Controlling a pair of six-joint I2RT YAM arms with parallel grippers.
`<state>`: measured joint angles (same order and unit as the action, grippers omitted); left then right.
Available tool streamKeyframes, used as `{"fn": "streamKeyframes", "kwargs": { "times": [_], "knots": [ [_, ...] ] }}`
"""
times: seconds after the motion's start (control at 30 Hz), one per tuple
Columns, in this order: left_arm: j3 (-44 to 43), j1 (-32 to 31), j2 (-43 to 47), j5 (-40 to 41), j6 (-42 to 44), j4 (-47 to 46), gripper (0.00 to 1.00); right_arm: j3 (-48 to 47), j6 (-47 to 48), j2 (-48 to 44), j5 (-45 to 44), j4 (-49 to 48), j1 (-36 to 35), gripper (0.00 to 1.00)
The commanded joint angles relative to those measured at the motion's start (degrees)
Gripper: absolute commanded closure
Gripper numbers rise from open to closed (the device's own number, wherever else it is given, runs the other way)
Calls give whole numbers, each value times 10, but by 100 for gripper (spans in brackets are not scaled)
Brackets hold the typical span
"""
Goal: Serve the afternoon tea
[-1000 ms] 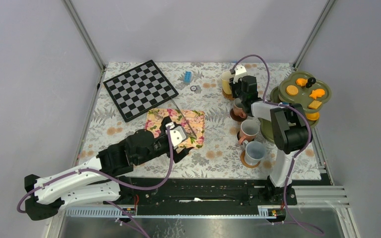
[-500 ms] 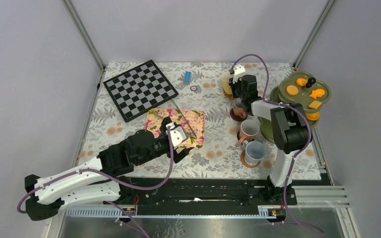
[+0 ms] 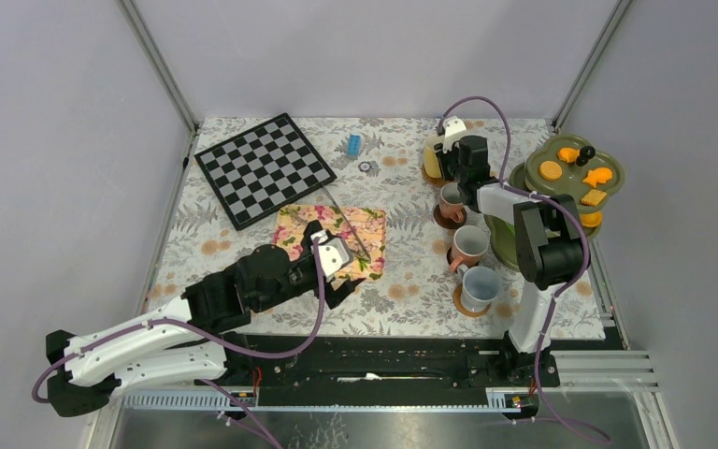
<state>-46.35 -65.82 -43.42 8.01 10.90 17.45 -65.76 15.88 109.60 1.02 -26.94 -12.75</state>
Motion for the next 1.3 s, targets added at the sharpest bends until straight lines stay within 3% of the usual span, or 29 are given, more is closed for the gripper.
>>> {"fn": "streamKeyframes", "kwargs": {
  "times": [0.0,0.2,0.33,0.47,0.6,0.73,0.83,0.9,1.03,1.27],
  "knots": [
    [-3,3,8,-9,-10,-30,7,-22,12,-29,-7,3,4,62],
    [-4,3,4,-9,-13,-29,7,-23,12,-42,-21,28,5,56],
    [-5,3,6,-9,-16,-32,6,-26,-10,-69,-42,56,5,47],
    [-9,3,9,-14,-21,-36,1,-23,-32,-125,-69,114,-1,36],
    [-26,3,8,-17,-29,-37,1,-9,-50,-224,-117,188,-36,12],
    [-58,3,9,-4,-51,-53,1,-1,-94,-341,-166,283,-92,2],
    [-107,3,13,28,-82,-66,1,43,-151,-468,-159,302,-125,0],
    [-134,3,16,61,-98,-78,1,85,-253,-579,-146,307,-127,0],
    [-214,3,-1,157,-105,-66,1,99,-329,-736,-148,393,-128,0],
    [-294,3,-12,227,-107,-53,1,31,-348,-839,-227,559,-127,0]
  ]
}}
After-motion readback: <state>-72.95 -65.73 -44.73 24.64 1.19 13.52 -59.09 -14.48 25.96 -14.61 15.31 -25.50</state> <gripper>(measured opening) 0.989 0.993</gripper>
